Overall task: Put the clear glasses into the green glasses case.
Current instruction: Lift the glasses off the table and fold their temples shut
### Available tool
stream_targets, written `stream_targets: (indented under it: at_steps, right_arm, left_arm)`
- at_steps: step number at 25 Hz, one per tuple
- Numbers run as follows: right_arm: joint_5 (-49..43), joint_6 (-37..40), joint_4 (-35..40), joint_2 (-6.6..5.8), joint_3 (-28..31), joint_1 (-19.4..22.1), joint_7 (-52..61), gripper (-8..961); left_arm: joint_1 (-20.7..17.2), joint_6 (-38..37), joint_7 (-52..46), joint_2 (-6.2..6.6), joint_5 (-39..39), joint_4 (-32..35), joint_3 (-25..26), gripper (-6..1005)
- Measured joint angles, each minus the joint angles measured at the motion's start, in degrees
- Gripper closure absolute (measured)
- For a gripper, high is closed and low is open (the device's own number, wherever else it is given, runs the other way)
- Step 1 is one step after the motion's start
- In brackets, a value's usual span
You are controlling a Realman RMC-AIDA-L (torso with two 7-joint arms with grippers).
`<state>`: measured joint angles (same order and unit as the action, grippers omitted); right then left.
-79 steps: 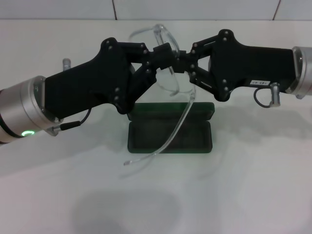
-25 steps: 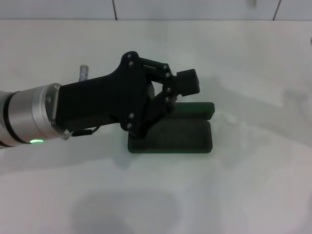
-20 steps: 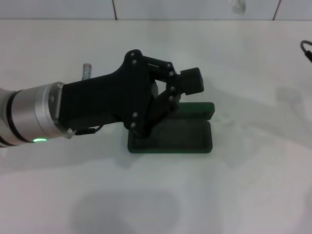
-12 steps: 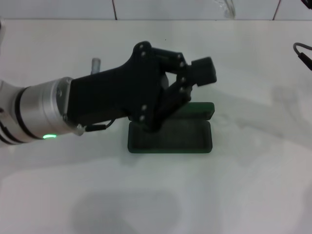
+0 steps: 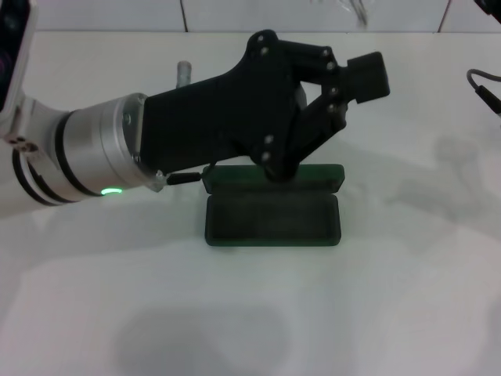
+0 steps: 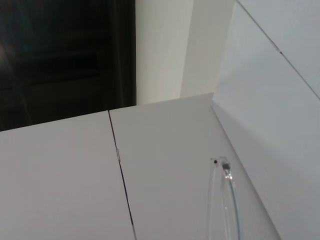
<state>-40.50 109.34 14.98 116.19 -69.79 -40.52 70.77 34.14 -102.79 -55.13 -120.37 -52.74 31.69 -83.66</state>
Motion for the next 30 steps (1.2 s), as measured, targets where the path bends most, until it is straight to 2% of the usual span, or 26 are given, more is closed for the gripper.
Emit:
stream_targets:
  at_steps: [12,30]
  right_arm:
    - [-0.02,-0.3,-0.04,0.0,-0.29,-0.06,-0.35,884]
    - [-0.46,-1.4,-0.13,0.0,-2.85,0.08,-0.37,883]
  left_arm:
    - [0.4,2.48,0.03,-0.03,4.55,0.23,-2.88,962]
    - [-0.06,2.62,-0.29,0.33,7.3,-0.08,-2.54,963]
